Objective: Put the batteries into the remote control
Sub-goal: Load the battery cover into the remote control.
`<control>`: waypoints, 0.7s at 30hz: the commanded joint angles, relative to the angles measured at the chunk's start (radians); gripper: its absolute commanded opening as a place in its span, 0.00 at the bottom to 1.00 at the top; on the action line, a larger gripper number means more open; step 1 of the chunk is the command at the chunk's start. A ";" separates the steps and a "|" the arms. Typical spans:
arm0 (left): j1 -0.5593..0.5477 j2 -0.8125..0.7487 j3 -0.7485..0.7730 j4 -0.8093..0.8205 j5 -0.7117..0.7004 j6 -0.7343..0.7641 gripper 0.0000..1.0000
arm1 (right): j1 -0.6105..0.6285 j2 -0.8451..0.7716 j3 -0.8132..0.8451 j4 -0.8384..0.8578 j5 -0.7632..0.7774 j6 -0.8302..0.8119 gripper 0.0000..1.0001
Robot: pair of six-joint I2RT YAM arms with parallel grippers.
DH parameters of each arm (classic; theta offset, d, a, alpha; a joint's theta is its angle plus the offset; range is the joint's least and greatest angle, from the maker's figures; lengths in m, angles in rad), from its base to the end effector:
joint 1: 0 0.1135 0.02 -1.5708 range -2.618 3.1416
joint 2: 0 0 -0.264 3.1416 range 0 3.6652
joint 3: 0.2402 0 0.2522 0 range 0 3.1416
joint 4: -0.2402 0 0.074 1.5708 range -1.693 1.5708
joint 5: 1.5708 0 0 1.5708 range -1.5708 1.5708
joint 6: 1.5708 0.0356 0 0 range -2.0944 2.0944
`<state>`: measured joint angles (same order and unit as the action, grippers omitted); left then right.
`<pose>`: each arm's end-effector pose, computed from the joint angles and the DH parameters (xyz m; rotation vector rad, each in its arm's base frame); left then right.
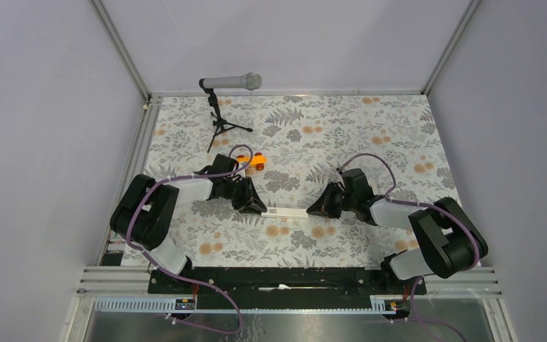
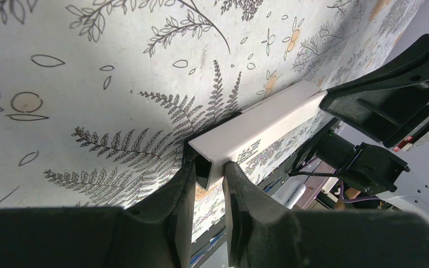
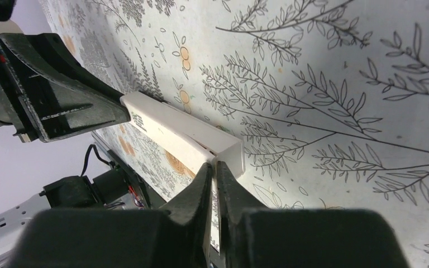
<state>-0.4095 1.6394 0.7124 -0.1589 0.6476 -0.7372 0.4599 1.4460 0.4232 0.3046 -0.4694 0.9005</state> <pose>0.2491 -0.1315 0.1264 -0.2314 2.8489 -1.1853 0.2129 0.1234 0.1280 0.2818 2.5019 1.1802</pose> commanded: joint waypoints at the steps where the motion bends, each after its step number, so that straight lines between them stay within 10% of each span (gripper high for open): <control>1: -0.012 0.063 -0.025 -0.099 -0.182 0.052 0.06 | 0.005 0.071 -0.046 -0.129 0.147 -0.079 0.04; 6: -0.016 0.066 -0.025 -0.082 -0.165 0.047 0.07 | 0.005 0.077 -0.092 -0.023 0.076 -0.096 0.03; 21: -0.064 0.087 -0.019 -0.047 -0.161 0.020 0.14 | 0.011 0.158 -0.026 0.001 -0.029 -0.141 0.48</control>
<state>-0.4232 1.6535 0.7273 -0.1631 0.6510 -0.7383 0.4438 1.5219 0.3950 0.4519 -0.5697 0.8162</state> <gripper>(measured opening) 0.228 0.462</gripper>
